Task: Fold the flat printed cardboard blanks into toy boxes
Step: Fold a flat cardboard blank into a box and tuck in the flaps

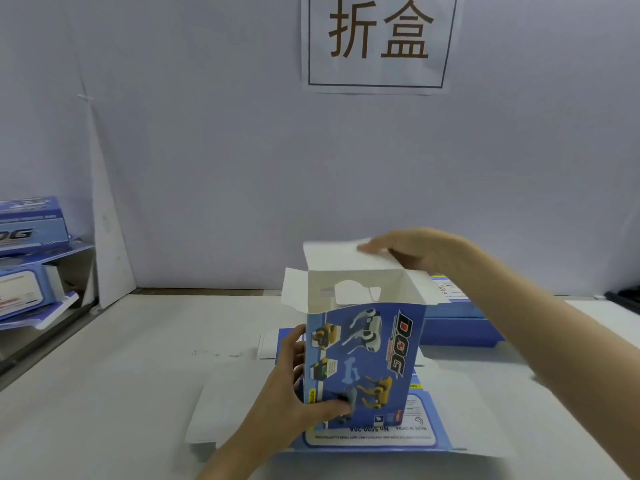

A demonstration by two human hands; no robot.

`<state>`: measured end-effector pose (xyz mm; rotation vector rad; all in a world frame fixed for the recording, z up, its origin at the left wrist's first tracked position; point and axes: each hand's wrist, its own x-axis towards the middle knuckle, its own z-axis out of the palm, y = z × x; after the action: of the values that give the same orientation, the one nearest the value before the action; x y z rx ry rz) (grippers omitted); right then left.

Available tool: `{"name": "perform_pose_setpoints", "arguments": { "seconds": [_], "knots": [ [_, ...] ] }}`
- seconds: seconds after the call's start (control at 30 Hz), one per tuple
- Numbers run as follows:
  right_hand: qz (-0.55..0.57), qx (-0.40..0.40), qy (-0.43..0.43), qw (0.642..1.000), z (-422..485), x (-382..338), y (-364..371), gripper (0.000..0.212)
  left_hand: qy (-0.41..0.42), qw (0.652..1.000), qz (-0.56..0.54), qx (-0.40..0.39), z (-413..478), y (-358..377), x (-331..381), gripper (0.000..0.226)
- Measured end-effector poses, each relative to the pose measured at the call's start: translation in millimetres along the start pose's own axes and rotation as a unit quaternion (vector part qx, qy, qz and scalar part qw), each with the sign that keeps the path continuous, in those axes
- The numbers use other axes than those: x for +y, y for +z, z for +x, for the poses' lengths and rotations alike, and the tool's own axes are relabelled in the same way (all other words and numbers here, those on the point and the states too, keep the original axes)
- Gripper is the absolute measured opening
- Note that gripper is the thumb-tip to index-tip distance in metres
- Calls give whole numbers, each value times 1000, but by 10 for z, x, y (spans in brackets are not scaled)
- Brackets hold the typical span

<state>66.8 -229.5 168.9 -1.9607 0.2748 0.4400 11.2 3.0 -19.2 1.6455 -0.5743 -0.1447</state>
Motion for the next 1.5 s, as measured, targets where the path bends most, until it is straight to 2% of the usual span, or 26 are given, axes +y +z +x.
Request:
{"name": "perform_pose_setpoints", "arguments": {
  "seconds": [0.07,0.13,0.23,0.33,0.4,0.47,0.6,0.67,0.73,0.77,0.83,0.9,1.0,1.1,1.23,1.33,1.43,1.5],
  "knots": [
    [-83,38,86,992,-14,121,60,33,0,1000,-1,1,-8,7,-7,90],
    [-53,75,88,992,-9,220,61,27,2,1000,5,1,-11,12,-1,89],
    [-68,45,15,997,7,221,30,26,9,1000,12,0,-2,10,-3,92],
    [76,12,-84,993,33,129,-14,33,6,1000,7,3,-4,6,0,95],
    [165,-21,-180,969,21,47,-20,32,7,1000,6,4,-4,6,6,96],
    [201,-38,-242,948,3,6,-33,25,4,1000,4,5,-6,8,20,94],
    [174,-6,-296,939,19,80,-29,33,11,1000,15,5,-30,15,49,90],
    [166,9,-312,935,-1,52,-17,29,12,1000,17,3,-43,16,62,93],
    [184,-17,-311,932,-68,-42,-12,20,10,1000,20,5,-49,16,77,93],
    [193,-35,-305,932,-94,-100,-29,25,8,1000,21,6,-47,19,83,92],
    [166,-71,-288,941,-178,-219,-55,32,4,1000,19,6,-36,22,87,90],
    [110,-94,-267,953,-280,-317,-75,24,-3,1000,14,8,-31,25,88,91],
    [38,-111,-254,960,-395,-389,-132,27,-13,1000,8,10,-33,30,81,92],
    [-32,-75,-264,961,-424,-388,-113,14,-9,1000,16,7,-37,46,83,93],
    [-86,-52,-265,959,-495,-466,-54,14,-11,1000,6,12,-34,35,73,91],
    [-141,-19,-246,959,-550,-538,-15,37,-9,1000,6,7,-32,34,60,89],
    [-198,32,-258,945,-548,-565,65,15,-8,1000,6,5,-27,36,50,90],
    [-221,73,-267,935,-532,-581,114,11,-10,1000,2,5,-26,34,47,94]
  ]
}}
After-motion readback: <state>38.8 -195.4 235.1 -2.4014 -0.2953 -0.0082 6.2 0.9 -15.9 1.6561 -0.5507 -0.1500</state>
